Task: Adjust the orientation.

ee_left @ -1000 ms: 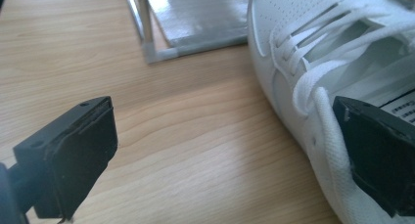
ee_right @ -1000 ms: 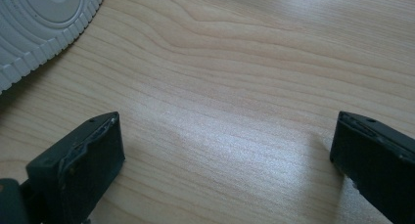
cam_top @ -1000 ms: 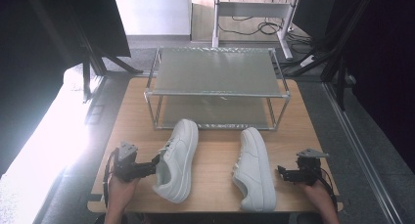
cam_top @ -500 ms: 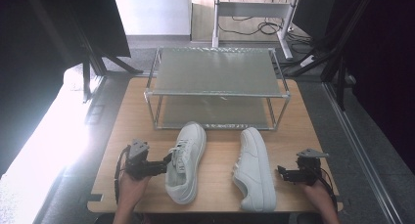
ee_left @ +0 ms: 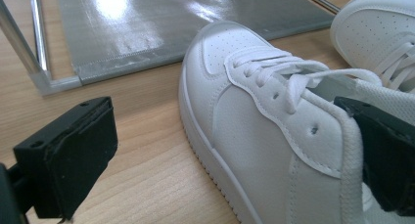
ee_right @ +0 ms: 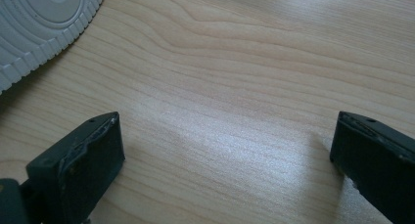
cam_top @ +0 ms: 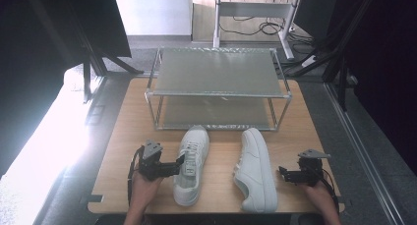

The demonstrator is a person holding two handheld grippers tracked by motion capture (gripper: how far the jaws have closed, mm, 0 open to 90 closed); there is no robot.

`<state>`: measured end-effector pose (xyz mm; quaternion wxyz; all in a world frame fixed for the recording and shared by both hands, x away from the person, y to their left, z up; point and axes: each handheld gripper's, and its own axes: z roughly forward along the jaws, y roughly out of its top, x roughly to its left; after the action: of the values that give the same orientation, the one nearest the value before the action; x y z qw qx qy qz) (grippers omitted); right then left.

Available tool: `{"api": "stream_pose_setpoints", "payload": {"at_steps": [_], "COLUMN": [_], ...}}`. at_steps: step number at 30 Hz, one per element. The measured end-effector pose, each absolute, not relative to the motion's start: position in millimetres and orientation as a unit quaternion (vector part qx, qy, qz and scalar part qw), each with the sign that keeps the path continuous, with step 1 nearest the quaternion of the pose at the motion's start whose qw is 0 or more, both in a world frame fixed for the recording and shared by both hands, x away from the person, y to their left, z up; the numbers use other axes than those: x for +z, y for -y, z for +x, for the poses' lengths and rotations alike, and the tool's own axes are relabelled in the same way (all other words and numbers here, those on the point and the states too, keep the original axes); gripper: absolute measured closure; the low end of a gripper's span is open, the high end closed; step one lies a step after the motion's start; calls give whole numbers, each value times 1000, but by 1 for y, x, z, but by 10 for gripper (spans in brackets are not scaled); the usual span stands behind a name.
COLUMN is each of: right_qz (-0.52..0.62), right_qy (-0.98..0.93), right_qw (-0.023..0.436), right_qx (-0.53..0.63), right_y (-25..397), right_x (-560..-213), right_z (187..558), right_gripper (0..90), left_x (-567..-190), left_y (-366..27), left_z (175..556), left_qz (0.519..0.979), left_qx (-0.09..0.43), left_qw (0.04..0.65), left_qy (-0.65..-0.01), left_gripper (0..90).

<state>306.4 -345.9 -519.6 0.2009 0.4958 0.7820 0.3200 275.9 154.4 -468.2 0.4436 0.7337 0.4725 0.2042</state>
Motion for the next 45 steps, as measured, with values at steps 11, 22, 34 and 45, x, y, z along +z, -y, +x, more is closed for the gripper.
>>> {"api": "stream_pose_setpoints", "payload": {"at_steps": [11, 22, 34, 45], "right_qz": [496, 496, 491, 493], "right_qy": [-782, -782, -783, -781], "right_qw": [201, 201, 192, 187], "right_qx": [320, 320, 330, 335], "right_y": [346, 346, 349, 352], "right_x": [-520, -520, -519, -518], "right_z": [306, 306, 306, 306], "right_gripper": [0, 0, 0, 0], "left_x": [-454, -449, -489, -516], "left_y": [-165, -193, -209, -208], "left_z": [270, 266, 275, 283], "left_qz": [724, 699, 720, 746], "left_qx": [204, 236, 230, 200], "left_qw": [465, 456, 378, 319], "left_qy": [-467, -497, -534, -549], "left_gripper": [0, 0, 0, 0]}}
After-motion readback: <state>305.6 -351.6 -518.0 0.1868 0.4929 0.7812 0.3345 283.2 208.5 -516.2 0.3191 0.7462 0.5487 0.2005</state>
